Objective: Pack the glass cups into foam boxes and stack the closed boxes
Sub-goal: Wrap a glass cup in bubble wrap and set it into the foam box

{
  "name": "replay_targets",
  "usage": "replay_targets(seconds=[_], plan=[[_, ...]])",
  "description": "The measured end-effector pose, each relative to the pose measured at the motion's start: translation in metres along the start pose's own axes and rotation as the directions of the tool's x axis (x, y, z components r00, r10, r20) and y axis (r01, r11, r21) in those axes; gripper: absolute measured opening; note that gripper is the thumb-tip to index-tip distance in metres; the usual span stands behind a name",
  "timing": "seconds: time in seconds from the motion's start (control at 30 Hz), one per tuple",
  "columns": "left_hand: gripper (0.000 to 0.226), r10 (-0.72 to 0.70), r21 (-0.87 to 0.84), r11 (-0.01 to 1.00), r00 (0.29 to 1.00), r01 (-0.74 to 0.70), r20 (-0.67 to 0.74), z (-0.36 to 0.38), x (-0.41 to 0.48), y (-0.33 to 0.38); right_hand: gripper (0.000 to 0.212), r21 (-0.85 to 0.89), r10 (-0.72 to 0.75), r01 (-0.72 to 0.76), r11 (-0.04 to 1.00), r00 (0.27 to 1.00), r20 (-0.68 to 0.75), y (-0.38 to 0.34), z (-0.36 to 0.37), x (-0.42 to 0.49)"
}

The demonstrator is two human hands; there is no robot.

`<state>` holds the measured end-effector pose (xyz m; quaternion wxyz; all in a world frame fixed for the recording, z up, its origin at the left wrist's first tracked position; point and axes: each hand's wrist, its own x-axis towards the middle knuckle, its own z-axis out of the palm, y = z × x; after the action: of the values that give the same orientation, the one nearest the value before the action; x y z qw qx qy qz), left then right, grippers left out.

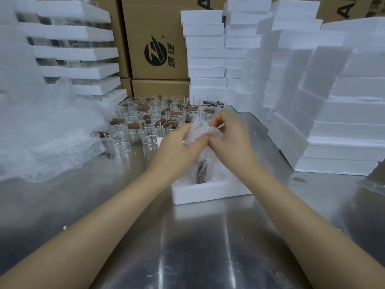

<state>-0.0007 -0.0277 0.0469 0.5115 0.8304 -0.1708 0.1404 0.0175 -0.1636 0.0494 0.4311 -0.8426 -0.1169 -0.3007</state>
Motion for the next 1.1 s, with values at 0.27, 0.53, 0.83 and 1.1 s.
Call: replay_targets(seconds=[0.27, 0.53, 0.83, 1.1], plan=[[0.031, 0.007, 0.006, 1.0, 0.984, -0.006, -0.179, -0.014, 0.011, -0.011, 0.056, 0.31, 0.073, -0.279, 0.909, 0.838, 0.541, -0.002, -0.005, 0.001], [0.047, 0.127, 0.253, 0.967, 0.934, -0.041, -0.333, -0.021, 0.015, -0.014, 0.083, 0.383, -0.054, -0.159, 0.91, 0.87, 0.489, 0.001, 0.018, -0.012], [0.037, -0.055, -0.214, 0.976, 0.988, 0.023, -0.145, -0.02, 0.012, 0.0, 0.036, 0.693, 0.211, -0.455, 0.559, 0.886, 0.412, -0.001, 0.012, 0.002], [0.051, 0.052, -0.022, 0.998, 0.997, -0.05, 0.057, -0.007, 0.006, -0.003, 0.032, 0.344, 0.252, -0.267, 0.9, 0.964, 0.089, 0.008, 0.001, -0.001]])
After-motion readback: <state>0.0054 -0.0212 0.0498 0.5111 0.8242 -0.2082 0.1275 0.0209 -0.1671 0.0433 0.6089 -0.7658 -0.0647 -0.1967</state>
